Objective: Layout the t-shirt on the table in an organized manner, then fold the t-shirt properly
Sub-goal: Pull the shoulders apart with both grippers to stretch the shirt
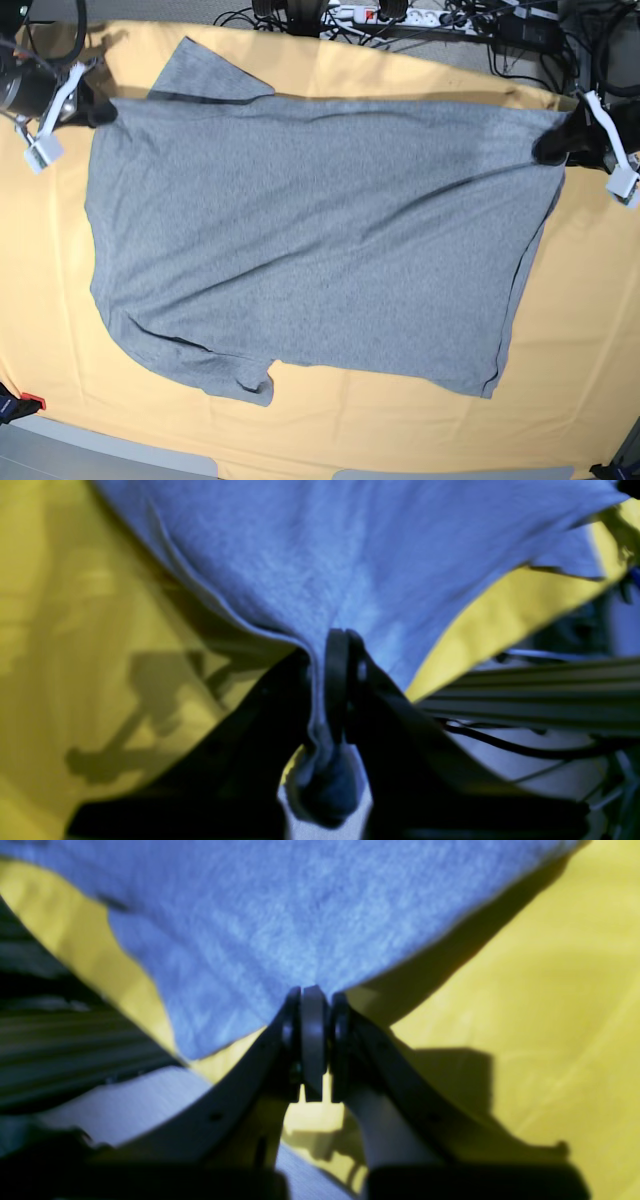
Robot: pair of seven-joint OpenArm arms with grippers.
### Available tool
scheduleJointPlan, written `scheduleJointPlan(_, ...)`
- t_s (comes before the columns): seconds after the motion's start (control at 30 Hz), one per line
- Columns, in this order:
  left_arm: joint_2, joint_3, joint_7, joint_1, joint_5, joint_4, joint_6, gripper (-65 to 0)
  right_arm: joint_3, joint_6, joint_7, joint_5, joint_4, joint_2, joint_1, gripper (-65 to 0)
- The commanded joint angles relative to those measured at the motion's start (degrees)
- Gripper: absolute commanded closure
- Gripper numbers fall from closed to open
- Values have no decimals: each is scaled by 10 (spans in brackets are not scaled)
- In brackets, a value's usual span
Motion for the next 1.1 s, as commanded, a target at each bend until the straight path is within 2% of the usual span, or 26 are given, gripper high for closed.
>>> scheduleJointPlan(0.0,-24,-7,-9,2,-11,8,-4,0,11,3,11,13,27,11,-8,0)
scheduleJointPlan(0.23,-80,-7,-9,52,-11,8,-5,0,41,3,11,13,104,11,-67,0)
scheduleJointPlan(0.5,-113,-7,-9,53,-11,8,-5,0,47,3,11,13,159,11,-119,0)
scheduleJointPlan(0.83,-115,-7,-9,23,-11,8,-5,0,47,3,11,11,194,11,-122,0)
scheduleJointPlan(0.97,-115,-7,-9,36,-11,8,-5,0,59,3,11,-30,194,11,-147,0)
scheduleJointPlan(1.07,-115,-7,-9,45,-11,8,-5,0,65,3,11,-29,194,11,-171,0)
